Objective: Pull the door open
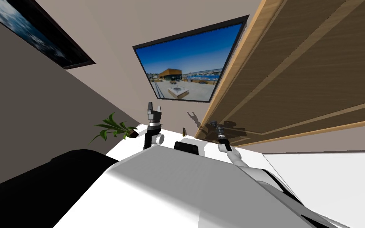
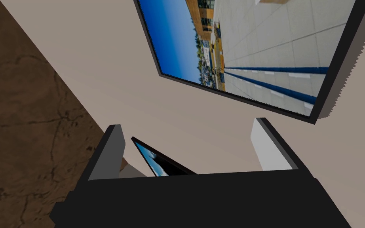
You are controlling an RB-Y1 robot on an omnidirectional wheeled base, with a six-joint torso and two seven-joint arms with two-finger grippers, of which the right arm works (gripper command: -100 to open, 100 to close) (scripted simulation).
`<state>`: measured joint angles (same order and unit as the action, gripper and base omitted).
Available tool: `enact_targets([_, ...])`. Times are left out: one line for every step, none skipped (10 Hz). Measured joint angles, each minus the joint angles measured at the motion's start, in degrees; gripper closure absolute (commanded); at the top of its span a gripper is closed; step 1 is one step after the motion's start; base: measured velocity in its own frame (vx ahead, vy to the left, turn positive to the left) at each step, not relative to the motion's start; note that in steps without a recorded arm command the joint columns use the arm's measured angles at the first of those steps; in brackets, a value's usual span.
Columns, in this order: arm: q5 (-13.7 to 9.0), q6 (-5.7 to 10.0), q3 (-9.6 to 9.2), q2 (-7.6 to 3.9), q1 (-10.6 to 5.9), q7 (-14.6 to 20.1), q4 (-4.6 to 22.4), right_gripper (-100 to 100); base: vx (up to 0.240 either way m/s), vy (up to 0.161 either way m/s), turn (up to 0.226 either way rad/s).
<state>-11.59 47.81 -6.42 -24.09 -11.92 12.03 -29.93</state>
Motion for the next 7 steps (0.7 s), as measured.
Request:
enact_targets([-0.01,-0.01,0.02,-0.03,0.02,0.01,0.02,100,0.0,0.0,0.0])
enact_targets([-0.01,-0.02,0.02,-0.03,0.02,0.0,0.03,100,0.0,0.0,0.0])
enact_targets([-0.01,-0.03,0.02,-0.03,0.02,0.0,0.03,100,-0.109,-0.039,0.123])
enact_targets([0.04,0.05,-0.23,-0.64,0.45,0.44,-0.55,100,-0.173,-0.052,0.116])
enact_targets([0.15,0.43,-0.58,-1.14,0.49,1.04,-0.51,100,-0.195,-0.049,0.113])
enact_targets([0.36,1.22,-1.14,-1.69,0.54,1.8,0.01,100,-0.207,-0.039,0.115])
enact_targets([0.65,2.21,-1.91,-2.39,0.62,2.83,0.76,100,-0.204,-0.076,0.181])
